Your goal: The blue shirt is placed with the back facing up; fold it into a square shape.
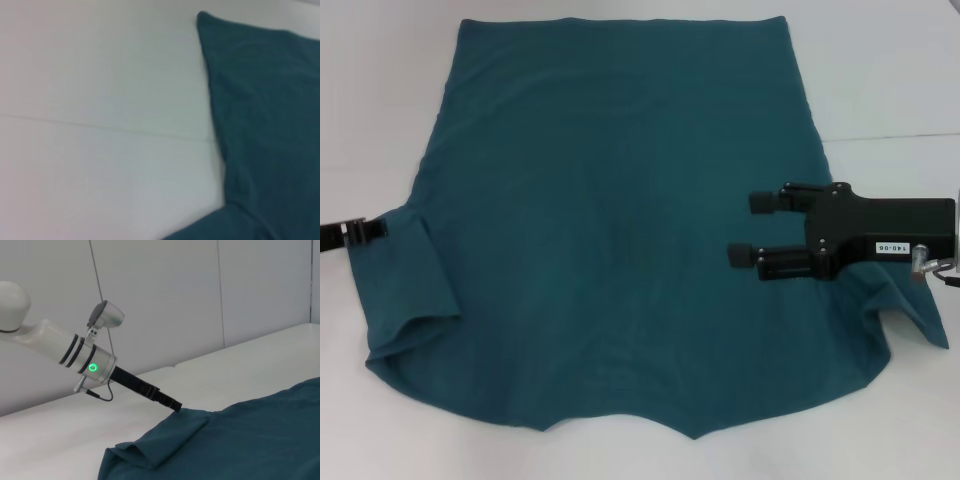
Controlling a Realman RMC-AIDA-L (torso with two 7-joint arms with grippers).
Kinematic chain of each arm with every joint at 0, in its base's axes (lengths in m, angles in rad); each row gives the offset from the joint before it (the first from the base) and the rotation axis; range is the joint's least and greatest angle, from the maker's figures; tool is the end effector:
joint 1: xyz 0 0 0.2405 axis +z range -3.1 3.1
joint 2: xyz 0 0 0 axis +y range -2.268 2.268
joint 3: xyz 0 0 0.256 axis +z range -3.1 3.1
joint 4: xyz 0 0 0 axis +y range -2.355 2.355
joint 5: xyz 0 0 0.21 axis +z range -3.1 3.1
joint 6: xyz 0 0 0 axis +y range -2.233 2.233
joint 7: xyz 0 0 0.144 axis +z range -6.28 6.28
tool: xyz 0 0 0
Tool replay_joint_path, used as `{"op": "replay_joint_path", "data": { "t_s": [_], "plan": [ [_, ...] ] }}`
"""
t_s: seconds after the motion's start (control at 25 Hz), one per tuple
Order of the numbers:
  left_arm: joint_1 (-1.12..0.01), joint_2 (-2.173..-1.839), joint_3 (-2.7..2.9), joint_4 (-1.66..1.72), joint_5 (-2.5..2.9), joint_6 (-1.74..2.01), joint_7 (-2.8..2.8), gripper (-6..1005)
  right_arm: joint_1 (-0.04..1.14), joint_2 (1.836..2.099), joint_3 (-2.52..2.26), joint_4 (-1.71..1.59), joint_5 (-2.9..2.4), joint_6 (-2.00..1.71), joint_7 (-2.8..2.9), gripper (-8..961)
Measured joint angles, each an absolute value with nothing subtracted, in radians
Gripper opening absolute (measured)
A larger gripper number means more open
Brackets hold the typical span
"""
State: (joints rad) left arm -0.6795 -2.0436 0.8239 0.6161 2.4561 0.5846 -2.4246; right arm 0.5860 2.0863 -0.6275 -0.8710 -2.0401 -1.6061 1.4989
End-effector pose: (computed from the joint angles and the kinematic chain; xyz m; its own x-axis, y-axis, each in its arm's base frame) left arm -0.3229 0.4374 0.0372 0.4176 0.6811 0.6015 0.8286 -0.0137 -0.5597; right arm 0.2298 0.3582 0.0400 0.8326 -0.2490 -0.4948 -0.4008 -0.8873 -0.2279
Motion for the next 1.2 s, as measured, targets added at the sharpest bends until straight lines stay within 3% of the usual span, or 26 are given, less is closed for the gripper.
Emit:
{"op": "replay_joint_path", "data": {
  "t_s": [1.2],
  "plan": [
    [-0.680,-2.060,0.814,0.563,2.485,0.537,-2.432,643,0.584,2.086,-0.627,-0.857,-2.040,-1.611,1.488,908]
  ]
}}
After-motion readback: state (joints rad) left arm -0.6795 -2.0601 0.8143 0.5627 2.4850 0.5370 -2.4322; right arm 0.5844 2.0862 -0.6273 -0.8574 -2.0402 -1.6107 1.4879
